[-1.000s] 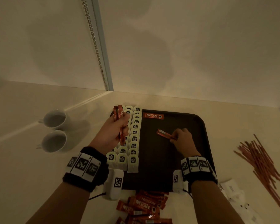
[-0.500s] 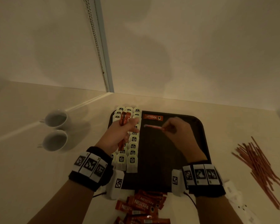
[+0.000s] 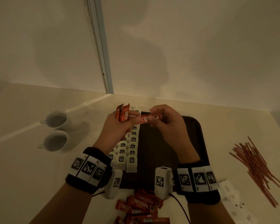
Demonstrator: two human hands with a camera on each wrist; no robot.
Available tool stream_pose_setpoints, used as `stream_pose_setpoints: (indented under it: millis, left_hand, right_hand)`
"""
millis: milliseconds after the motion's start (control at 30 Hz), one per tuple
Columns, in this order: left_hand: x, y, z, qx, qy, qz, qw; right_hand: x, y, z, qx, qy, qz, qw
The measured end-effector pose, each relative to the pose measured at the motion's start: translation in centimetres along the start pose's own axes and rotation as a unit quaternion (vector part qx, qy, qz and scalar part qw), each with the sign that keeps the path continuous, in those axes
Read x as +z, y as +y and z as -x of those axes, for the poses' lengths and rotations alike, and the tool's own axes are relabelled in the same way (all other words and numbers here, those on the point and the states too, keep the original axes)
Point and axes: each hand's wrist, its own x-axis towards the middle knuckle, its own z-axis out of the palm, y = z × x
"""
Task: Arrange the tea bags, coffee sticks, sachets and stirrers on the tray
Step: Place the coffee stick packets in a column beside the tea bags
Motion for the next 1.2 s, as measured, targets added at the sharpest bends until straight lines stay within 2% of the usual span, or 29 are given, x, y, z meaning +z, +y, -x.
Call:
stream_pose_setpoints:
  millis: [200,433,500,567,667,767,933,1067,1200]
  left_hand:
    - [-0.4,-0.2,0.1,-0.003,0.027,-0.006,1.000]
    - [-0.3,-1.0,0.0,-0.032,0.052,-0.004,0.998]
    - [-0.9,-1.3,-0.2,-0.077,0.079,0.013,0.994]
    - [-1.6,-1.8,-0.4,-0.120,0.097,0.052,0.987]
    - [-2.2,-2.2,-0.7,-0.166,0.089,0.126,0.974]
    - [-2.4,-2.4,-0.8,-0.191,0.066,0.130,0.971]
    - [-2.2,-2.0,-0.7,-0.196,0.059,0.133,0.970]
    - [-2.4,-2.1,-0.7,-0.205,0.071,0.130,0.968]
    - [-2.5,-2.2,-1.0,-0.223,0.086,0.126,0.963]
  right_hand:
    - [-0.2,0.6,0.2,0.056,0.028,-0.087,0.994]
    - [-1.3,2.6,0.4,0.133,-0.022,-0.139,0.981]
    - [-2.3,4.6,-0.1,0.165,-0.003,-0.098,0.981]
    - [-3.2,7.5,-0.9,0.196,0.036,0.002,0.980]
    - [-3.6,12.0,-2.1,0.250,0.050,0.132,0.958]
    - [-2.7,14.8,-3.2,0.300,0.033,0.142,0.943]
    - [-1.1,15.7,-5.4,0.291,0.051,0.133,0.946]
    - [-0.6,15.9,-6.4,0.259,0.078,0.141,0.952]
    - [-0.3,16.6,-7.0,0.256,0.094,0.166,0.948]
